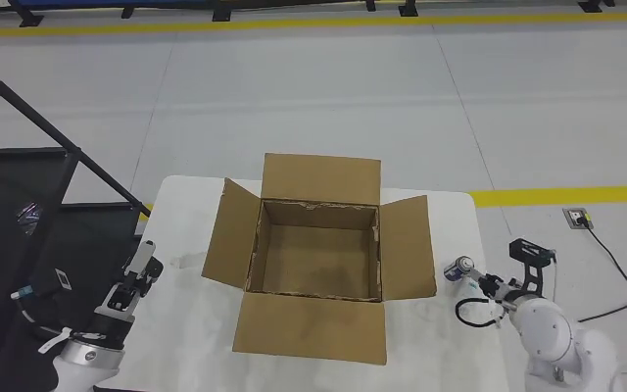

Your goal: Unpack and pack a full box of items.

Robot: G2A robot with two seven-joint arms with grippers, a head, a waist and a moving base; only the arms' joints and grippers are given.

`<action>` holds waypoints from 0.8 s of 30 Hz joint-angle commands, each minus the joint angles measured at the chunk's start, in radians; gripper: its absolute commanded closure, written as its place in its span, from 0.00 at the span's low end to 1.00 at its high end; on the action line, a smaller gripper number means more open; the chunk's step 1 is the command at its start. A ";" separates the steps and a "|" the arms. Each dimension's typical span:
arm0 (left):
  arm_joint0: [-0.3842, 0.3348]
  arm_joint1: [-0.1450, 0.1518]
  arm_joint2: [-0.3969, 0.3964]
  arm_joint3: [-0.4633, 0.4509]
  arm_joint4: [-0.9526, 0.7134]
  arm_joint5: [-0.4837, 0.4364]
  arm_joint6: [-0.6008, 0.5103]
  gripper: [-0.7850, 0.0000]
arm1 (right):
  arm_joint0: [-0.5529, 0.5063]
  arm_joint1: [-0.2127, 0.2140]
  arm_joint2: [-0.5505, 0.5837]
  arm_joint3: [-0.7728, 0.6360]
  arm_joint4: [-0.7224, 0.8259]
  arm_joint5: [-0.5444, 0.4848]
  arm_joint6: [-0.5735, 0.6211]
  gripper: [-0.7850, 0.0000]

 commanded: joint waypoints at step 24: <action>0.000 0.000 0.000 0.000 0.000 0.000 0.000 0.00 | 0.392 0.031 -0.284 0.201 0.307 -0.273 0.195 0.00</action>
